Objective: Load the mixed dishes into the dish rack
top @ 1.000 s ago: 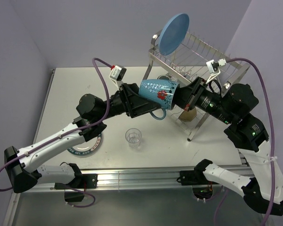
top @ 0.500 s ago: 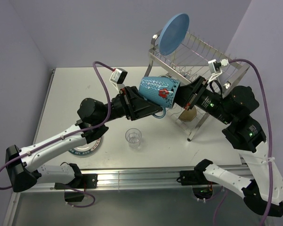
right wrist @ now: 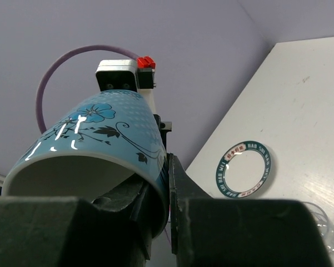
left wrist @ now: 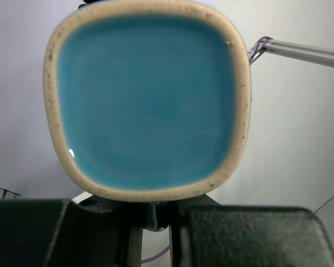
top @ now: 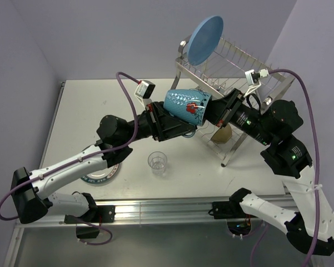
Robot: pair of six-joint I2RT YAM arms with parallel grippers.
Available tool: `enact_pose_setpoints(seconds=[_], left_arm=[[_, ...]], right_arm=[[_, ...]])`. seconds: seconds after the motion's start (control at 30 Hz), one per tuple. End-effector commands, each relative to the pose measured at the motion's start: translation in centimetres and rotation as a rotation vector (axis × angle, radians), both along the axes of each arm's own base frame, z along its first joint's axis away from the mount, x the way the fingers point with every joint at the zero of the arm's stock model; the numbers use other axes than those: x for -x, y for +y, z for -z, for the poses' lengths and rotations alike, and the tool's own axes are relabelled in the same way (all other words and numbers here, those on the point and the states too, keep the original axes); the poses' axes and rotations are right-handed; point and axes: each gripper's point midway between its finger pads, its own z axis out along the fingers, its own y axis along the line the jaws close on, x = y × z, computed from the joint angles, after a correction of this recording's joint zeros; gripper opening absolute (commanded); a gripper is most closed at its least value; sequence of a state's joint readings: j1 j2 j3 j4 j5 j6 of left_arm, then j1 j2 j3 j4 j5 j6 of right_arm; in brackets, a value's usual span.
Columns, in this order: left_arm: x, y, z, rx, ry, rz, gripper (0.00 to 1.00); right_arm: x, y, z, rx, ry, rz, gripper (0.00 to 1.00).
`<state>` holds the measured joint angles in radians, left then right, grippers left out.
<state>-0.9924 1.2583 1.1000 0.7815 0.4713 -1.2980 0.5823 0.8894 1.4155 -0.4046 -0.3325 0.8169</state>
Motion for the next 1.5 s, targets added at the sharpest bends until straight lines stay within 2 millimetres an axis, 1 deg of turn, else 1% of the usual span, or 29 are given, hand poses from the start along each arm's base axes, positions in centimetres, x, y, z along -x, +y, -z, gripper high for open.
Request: enact_pose_setpoints(seconds=[0.0,0.03,0.07,0.1,0.13,0.17,0.2,0.23,0.27,0.3,0.33,0.37,0.4,0.47,0.5,0.57,0.6,0.63,0.67,0.7,0.8,0.83,0.87,0.93,0.97,1.07,1.17,1.27,1.47], left_arm=[[2.1,2.3,-4.2,0.105,-0.100,-0.006,0.00],[1.5,2.1,-3.9,0.083,-0.085,-0.039,0.00],[0.9,2.0,-3.4,0.051,-0.074,-0.065,0.00],[0.4,1.8,-2.4,-0.009,-0.074,-0.103,0.00],[-0.5,1.7,-1.9,-0.041,-0.061,-0.149,0.00],[-1.1,1.6,-1.1,-0.084,-0.097,-0.198,0.00],[-1.7,1.4,0.2,-0.171,-0.086,-0.226,0.00],[-2.5,1.3,1.0,-0.213,-0.079,-0.271,0.00],[-3.2,1.2,1.8,-0.258,-0.112,-0.311,0.00],[-3.7,0.9,3.3,-0.330,-0.105,-0.327,0.00],[-4.5,1.0,3.9,-0.358,-0.102,-0.369,0.00],[-5.3,0.6,5.3,-0.409,-0.122,-0.397,0.00],[-5.8,0.5,6.8,-0.482,-0.111,-0.410,0.00],[-7.2,0.3,9.1,-0.575,-0.121,-0.463,0.00],[-7.7,0.0,10.6,-0.619,-0.113,-0.472,0.00],[-9.1,0.0,12.7,-0.687,-0.104,-0.526,0.00],[-9.7,0.0,13.8,-0.724,-0.104,-0.545,0.00],[-10.0,-0.1,14.8,-0.760,-0.109,-0.558,0.00],[-10.7,-0.3,16.7,-0.823,-0.112,-0.578,0.00],[-11.0,-0.4,17.7,-0.853,-0.116,-0.580,0.00],[-12.7,-0.8,20.6,-0.947,-0.137,-0.632,0.00],[-12.9,-1.1,21.3,-0.973,-0.145,-0.637,0.00],[-13.5,-1.5,23.4,-1.037,-0.158,-0.631,0.00],[-14.2,-2.3,24.4,-1.069,-0.168,-0.636,0.00],[-14.6,-3.1,25.8,-1.099,-0.175,-0.616,0.00],[-15.2,-5.4,26.8,-1.077,-0.183,-0.564,0.00],[-16.0,-7.1,27.3,-1.073,-0.188,-0.539,0.00],[-16.9,-8.2,27.5,-1.063,-0.186,-0.529,0.00],[-19.2,-8.8,28.8,-1.067,-0.146,-0.497,0.00]], right_arm=[[-0.3,0.1,0.3,0.052,-0.023,0.002,0.20],[-0.6,-0.4,-0.2,0.057,-0.031,0.040,0.49],[-0.7,-1.0,-0.1,0.074,-0.029,0.071,0.60],[-1.0,-1.6,1.1,0.128,-0.003,0.105,0.79],[-1.4,-2.7,0.7,0.140,-0.008,0.170,0.99],[-1.3,-3.5,1.6,0.182,0.016,0.199,1.00],[-1.4,-4.2,1.8,0.215,0.009,0.232,1.00],[-1.2,-5.0,1.3,0.225,-0.002,0.260,1.00],[-1.2,-6.2,1.9,0.265,0.003,0.310,1.00],[-0.8,-6.9,1.3,0.268,-0.014,0.327,1.00],[-0.5,-7.4,1.0,0.275,-0.027,0.339,1.00],[-0.2,-8.4,1.0,0.298,-0.033,0.375,1.00],[0.3,-9.1,-0.1,0.288,-0.054,0.393,1.00],[1.0,-10.5,-0.4,0.310,-0.057,0.432,1.00],[1.8,-11.3,-1.8,0.293,-0.083,0.446,1.00],[2.7,-12.3,-2.3,0.302,-0.086,0.467,1.00],[3.4,-13.3,-3.6,0.278,-0.110,0.492,1.00],[3.8,-13.7,-4.0,0.273,-0.118,0.500,1.00],[4.2,-14.1,-4.3,0.275,-0.125,0.506,1.00],[4.9,-14.8,-5.1,0.254,-0.140,0.522,1.00],[6.0,-15.8,-5.9,0.236,-0.151,0.538,1.00],[6.2,-16.1,-6.0,0.233,-0.151,0.548,1.00],[6.3,-16.3,-5.8,0.238,-0.142,0.550,1.00],[6.8,-16.7,-5.8,0.228,-0.147,0.555,1.00],[6.9,-16.8,-5.8,0.226,-0.145,0.557,1.00],[7.3,-17.2,-5.7,0.219,-0.143,0.564,1.00],[7.5,-17.7,-5.6,0.221,-0.137,0.582,1.00],[7.6,-18.0,-5.6,0.222,-0.131,0.595,1.00],[7.6,-18.2,-5.4,0.218,-0.126,0.602,1.00]])
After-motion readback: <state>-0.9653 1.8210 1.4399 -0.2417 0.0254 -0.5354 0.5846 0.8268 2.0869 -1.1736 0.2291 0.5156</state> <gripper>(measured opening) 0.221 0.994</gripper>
